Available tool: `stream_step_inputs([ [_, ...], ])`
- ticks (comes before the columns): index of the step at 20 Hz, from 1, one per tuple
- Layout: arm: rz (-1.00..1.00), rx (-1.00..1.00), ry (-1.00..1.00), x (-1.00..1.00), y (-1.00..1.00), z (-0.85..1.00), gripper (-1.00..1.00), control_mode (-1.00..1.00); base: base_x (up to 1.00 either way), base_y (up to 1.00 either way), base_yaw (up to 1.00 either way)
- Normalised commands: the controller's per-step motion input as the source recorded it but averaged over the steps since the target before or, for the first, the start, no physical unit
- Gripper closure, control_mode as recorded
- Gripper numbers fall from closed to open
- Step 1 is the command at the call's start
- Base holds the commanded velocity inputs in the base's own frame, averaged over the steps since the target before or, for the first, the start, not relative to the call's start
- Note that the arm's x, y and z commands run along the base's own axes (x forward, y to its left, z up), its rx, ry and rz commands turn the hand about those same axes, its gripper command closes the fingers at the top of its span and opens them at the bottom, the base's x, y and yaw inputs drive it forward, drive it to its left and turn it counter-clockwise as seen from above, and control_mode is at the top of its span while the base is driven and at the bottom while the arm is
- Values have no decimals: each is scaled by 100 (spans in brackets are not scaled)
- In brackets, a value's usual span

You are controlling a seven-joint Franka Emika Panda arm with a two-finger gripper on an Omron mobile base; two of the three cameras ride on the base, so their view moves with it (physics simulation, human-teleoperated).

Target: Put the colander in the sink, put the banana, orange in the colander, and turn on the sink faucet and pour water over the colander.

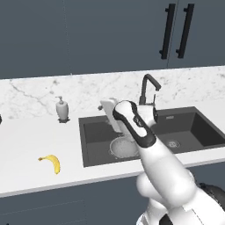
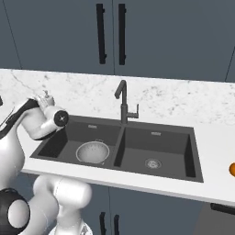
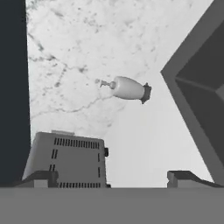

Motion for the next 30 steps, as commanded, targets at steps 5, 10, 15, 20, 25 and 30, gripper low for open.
stream_step_inputs([
  [5,47,-29,-2,-70,38,23,-100,-100,0,0,0],
  [10,42,-45,7,-63,57,13,-100,-100,0,0,0],
  [15,30,-50,5,-60,79,8,-100,-100,0,0,0],
  [20,16,-29,-1,-53,69,-5,-100,-100,0,0,0],
  [25,3,-13,-11,-41,28,-40,-100,-100,0,0,0],
  [30,0,-2,-19,2,0,-65,-100,-100,0,0,0],
])
